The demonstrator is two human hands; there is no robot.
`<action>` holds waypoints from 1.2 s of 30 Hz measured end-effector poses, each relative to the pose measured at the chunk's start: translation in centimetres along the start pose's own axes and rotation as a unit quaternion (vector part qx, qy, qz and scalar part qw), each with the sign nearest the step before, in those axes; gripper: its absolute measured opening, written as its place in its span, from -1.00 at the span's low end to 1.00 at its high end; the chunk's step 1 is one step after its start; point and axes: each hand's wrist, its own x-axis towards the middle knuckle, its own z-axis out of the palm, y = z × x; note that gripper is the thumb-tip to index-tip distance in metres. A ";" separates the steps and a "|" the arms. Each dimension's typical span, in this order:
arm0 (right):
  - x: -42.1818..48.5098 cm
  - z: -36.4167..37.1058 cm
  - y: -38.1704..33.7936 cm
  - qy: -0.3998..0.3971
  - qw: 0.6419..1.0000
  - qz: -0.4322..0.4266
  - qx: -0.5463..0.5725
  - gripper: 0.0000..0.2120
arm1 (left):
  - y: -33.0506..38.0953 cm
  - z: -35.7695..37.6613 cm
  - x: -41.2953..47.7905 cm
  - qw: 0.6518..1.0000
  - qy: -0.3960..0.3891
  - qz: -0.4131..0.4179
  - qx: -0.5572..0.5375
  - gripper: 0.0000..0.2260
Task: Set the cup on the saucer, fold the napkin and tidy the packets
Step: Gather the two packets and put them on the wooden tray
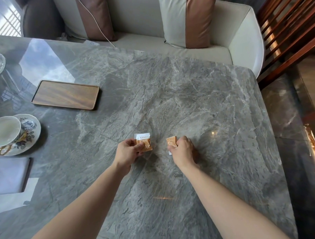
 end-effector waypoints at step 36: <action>-1.5 7.9 -21.9 -0.164 0.942 -0.114 0.271 -0.66 | 8.6 -16.3 1.5 0.996 -0.009 0.086 -0.033 -0.82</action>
